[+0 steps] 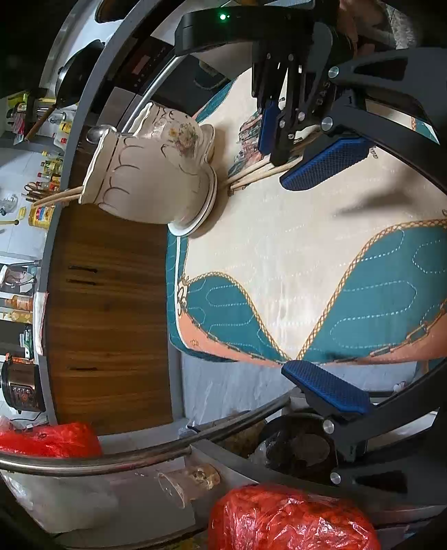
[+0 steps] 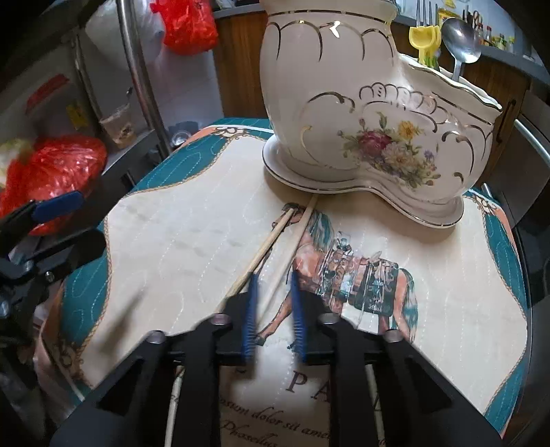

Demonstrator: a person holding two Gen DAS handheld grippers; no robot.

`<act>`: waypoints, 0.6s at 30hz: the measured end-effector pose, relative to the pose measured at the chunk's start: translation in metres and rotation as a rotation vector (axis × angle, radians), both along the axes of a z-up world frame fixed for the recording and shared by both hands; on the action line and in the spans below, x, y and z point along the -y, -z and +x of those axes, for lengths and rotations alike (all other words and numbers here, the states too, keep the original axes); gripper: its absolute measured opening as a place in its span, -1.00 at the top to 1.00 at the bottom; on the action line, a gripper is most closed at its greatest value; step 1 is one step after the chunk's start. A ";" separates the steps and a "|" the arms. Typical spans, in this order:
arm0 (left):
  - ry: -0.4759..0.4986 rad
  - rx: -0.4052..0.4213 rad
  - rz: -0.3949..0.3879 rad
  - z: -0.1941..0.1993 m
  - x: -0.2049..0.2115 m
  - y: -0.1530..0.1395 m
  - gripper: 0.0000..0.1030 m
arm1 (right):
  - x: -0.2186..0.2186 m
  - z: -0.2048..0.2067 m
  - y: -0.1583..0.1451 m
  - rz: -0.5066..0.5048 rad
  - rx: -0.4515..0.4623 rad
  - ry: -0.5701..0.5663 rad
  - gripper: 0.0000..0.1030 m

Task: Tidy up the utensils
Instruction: 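Grasp a chopstick with the right gripper while the left grasps another chopstick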

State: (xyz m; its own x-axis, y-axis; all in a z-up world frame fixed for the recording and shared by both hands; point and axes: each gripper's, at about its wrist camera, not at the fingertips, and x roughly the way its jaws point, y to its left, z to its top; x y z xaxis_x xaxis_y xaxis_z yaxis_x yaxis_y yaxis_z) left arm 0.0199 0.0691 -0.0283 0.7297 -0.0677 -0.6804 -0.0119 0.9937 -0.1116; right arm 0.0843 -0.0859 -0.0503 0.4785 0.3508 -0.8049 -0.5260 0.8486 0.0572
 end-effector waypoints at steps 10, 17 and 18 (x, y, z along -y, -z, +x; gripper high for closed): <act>0.087 -0.051 0.030 0.006 0.030 0.003 -0.89 | 0.038 -0.005 -0.007 0.072 -0.063 0.040 0.87; 0.185 -0.130 0.063 0.010 0.070 0.012 -0.48 | 0.067 -0.012 -0.017 0.086 -0.015 0.059 0.87; 0.189 -0.138 0.067 0.011 0.073 0.014 -0.44 | 0.069 -0.011 -0.018 0.087 -0.014 0.060 0.87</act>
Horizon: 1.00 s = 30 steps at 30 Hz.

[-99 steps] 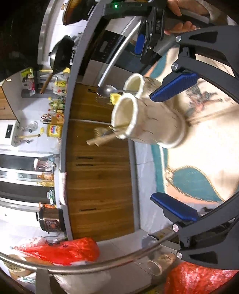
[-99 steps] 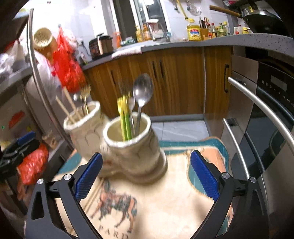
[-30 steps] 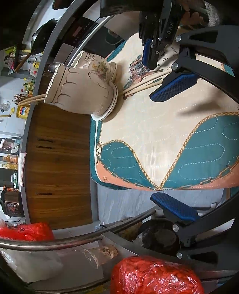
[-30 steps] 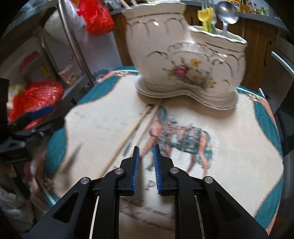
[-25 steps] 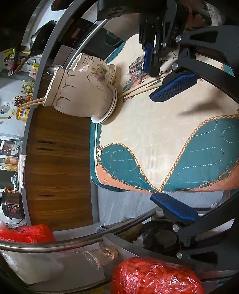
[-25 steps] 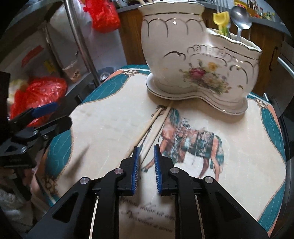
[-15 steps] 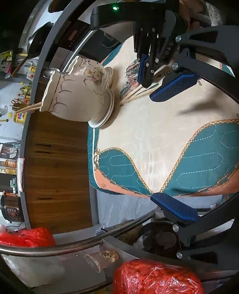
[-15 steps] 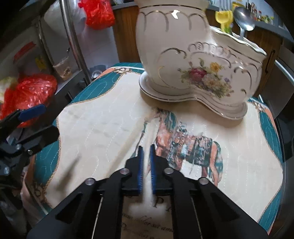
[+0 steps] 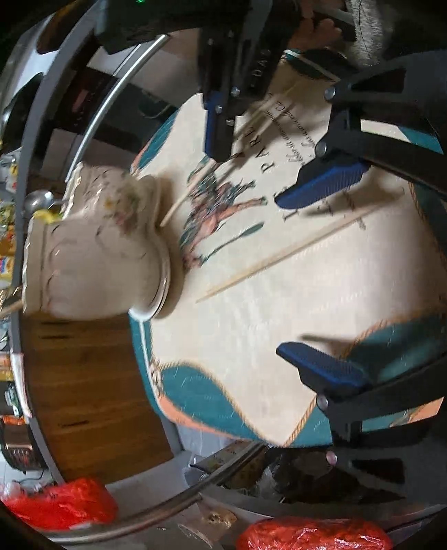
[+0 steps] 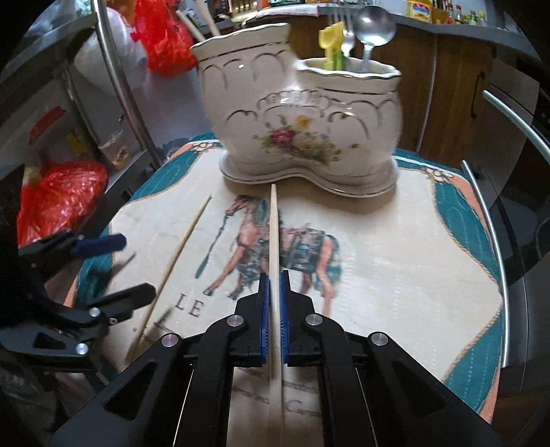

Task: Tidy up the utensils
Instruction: 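Grasp a chopstick with the right gripper while the left grasps another chopstick, then drop the chopstick into the tall cup while the right drops its chopstick in the short cup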

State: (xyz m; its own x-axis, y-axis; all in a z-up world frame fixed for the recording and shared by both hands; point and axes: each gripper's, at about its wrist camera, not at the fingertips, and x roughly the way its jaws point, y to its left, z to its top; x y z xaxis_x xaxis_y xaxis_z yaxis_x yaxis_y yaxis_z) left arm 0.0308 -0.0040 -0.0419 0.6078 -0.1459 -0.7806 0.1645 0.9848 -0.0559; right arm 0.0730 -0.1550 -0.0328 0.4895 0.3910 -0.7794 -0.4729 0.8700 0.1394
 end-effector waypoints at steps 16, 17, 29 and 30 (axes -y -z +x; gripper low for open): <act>0.002 -0.050 0.117 0.012 0.027 0.011 0.57 | 0.013 -0.008 0.000 0.036 0.032 -0.027 0.87; -0.001 -0.051 0.112 0.011 0.025 0.011 0.67 | 0.013 -0.008 0.000 0.041 0.030 -0.030 0.87; -0.016 -0.038 0.020 0.012 0.002 0.011 0.91 | 0.014 -0.010 -0.006 0.105 0.055 -0.057 0.87; -0.014 -0.033 0.011 0.011 0.000 0.010 0.91 | 0.015 -0.010 -0.007 0.110 0.059 -0.057 0.87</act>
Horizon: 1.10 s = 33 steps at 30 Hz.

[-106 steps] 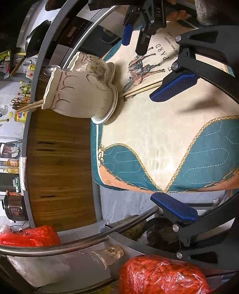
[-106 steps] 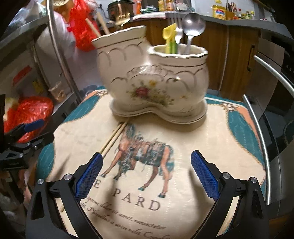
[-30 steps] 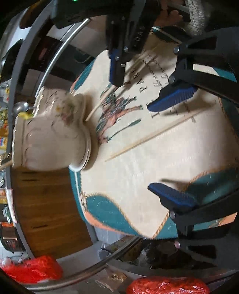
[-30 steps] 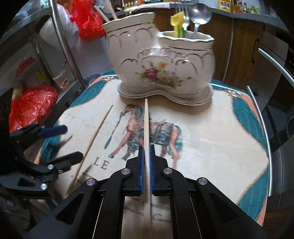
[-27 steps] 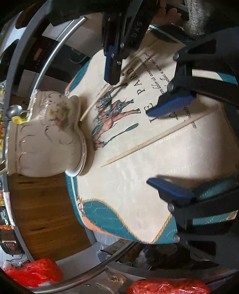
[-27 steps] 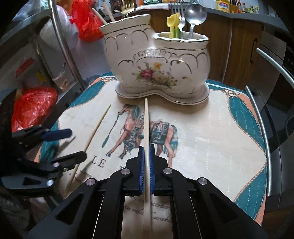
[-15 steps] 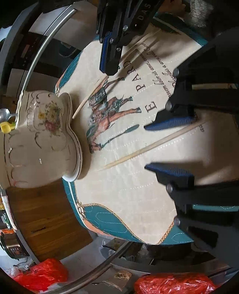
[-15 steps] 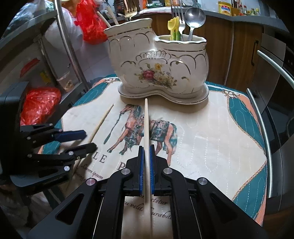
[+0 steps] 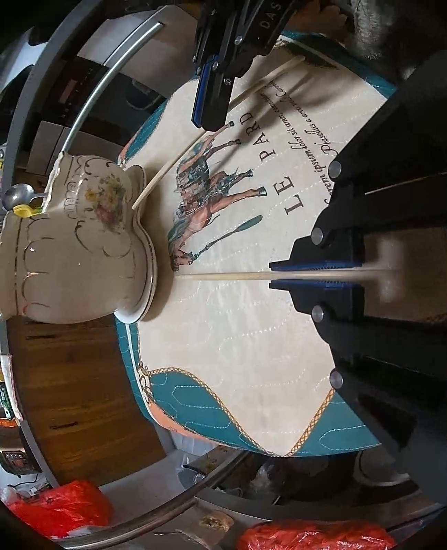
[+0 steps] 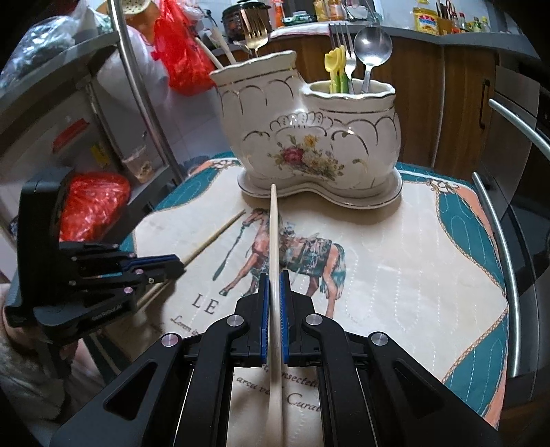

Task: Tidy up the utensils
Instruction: 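Drop the chopstick into the tall cup while the right drops its chopstick in the short cup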

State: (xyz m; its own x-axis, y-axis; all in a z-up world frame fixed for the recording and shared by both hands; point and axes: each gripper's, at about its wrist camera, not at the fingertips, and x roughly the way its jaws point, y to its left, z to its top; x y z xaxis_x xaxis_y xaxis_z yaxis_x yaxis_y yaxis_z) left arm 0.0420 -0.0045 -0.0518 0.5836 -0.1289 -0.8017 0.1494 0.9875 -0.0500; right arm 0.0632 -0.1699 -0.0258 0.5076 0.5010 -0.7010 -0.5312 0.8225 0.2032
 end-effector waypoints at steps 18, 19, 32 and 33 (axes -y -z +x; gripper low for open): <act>-0.008 0.237 -0.104 -0.016 -0.031 -0.065 0.91 | 0.011 0.002 -0.035 0.121 0.100 0.000 0.87; -0.007 0.263 -0.110 -0.016 -0.032 -0.074 0.91 | 0.012 0.003 -0.040 0.128 0.115 0.004 0.87; 0.063 0.553 -0.298 0.037 -0.018 -0.167 0.91 | 0.031 0.058 -0.115 0.313 0.322 0.109 0.87; 0.065 0.568 -0.309 0.043 -0.016 -0.171 0.91 | 0.031 0.064 -0.118 0.331 0.330 0.118 0.87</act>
